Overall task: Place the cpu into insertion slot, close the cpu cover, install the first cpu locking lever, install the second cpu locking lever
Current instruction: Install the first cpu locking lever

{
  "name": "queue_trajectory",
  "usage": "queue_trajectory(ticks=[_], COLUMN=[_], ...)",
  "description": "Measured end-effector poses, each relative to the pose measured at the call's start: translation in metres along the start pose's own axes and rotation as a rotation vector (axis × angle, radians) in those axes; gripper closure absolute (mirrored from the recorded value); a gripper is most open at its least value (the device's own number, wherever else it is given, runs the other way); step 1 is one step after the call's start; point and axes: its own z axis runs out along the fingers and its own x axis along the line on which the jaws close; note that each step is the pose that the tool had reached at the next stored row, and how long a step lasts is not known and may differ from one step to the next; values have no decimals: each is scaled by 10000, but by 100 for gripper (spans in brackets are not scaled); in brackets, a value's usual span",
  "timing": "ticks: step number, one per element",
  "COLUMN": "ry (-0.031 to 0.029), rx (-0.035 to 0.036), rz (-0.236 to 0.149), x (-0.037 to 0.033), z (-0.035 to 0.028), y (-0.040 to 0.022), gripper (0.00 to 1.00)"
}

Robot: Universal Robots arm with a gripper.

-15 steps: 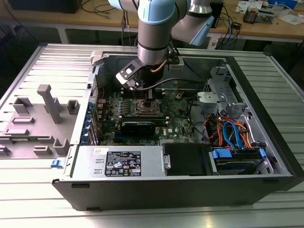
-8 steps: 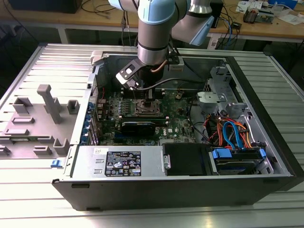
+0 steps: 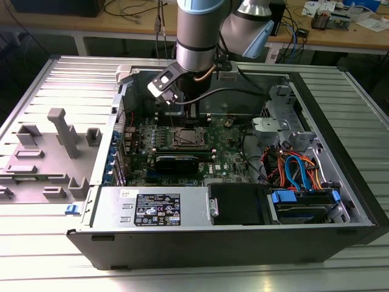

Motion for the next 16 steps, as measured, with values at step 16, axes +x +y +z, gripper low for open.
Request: queue_trajectory(ticks=[16], ry=[92], rx=[6], rz=[-21], x=[0], z=[-1], y=[-1], gripper=[89])
